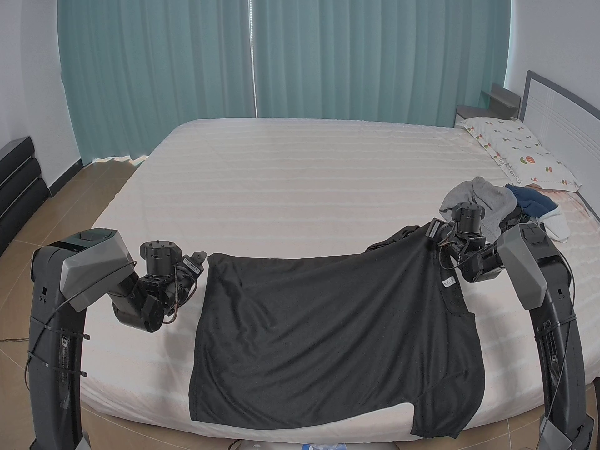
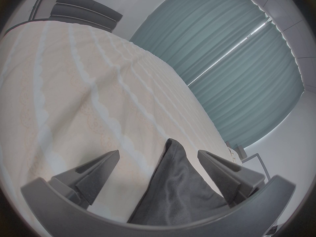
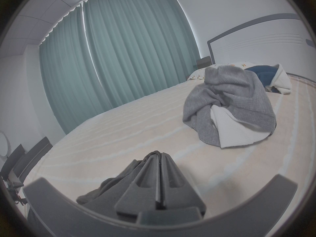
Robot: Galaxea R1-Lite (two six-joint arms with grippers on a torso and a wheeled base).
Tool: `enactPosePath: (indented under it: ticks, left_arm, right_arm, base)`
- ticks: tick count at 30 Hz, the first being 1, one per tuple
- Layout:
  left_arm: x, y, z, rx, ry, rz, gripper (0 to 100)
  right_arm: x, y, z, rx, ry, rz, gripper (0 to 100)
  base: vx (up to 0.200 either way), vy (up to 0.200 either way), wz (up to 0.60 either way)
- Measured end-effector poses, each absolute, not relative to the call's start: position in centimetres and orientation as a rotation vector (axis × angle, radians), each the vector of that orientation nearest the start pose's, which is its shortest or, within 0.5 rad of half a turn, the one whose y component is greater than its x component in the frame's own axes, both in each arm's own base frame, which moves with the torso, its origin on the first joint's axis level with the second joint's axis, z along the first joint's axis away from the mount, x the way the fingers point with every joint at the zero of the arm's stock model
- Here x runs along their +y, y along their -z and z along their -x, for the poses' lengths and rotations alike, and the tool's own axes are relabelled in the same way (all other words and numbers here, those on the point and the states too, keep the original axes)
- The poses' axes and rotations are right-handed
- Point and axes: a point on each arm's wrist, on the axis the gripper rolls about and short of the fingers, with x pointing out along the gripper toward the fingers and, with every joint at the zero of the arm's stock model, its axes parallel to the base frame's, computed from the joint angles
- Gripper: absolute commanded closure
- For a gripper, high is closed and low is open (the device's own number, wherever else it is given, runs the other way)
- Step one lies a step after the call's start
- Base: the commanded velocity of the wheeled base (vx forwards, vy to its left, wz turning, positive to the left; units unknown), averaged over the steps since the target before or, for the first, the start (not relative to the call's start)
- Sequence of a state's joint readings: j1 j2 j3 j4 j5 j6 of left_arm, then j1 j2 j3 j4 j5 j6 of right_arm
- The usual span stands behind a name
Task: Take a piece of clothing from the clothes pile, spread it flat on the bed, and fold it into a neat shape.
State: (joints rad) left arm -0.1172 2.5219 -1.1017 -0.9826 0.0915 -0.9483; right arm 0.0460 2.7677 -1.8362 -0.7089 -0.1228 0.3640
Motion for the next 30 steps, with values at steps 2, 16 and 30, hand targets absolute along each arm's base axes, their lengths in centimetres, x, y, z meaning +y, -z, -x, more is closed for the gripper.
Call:
enactPosePath:
  ticks: [2,16,30]
  left_arm:
    - [-4.9,2.9,-43.7,0.407,-0.179,0.888,0]
    - [-6.5,2.7,-44.5,0.396,-0.131,0.888,0]
    - [-7.1,1.0,-47.2,0.412,-0.134,0.873,0]
  right_arm:
    - [2.2,1.5,-54.4,0.214,0.122,-0.342,100]
    - [2.3,4.5,-52.6,0.338,0.142,-0.352,0]
    - [2.1,0.3,-48.7,0.398,0.124,-0.791,0]
  base:
    - [0.0,0.0,0.0]
    - [0.0,0.0,0.0]
    - [0.0,0.0,0.0]
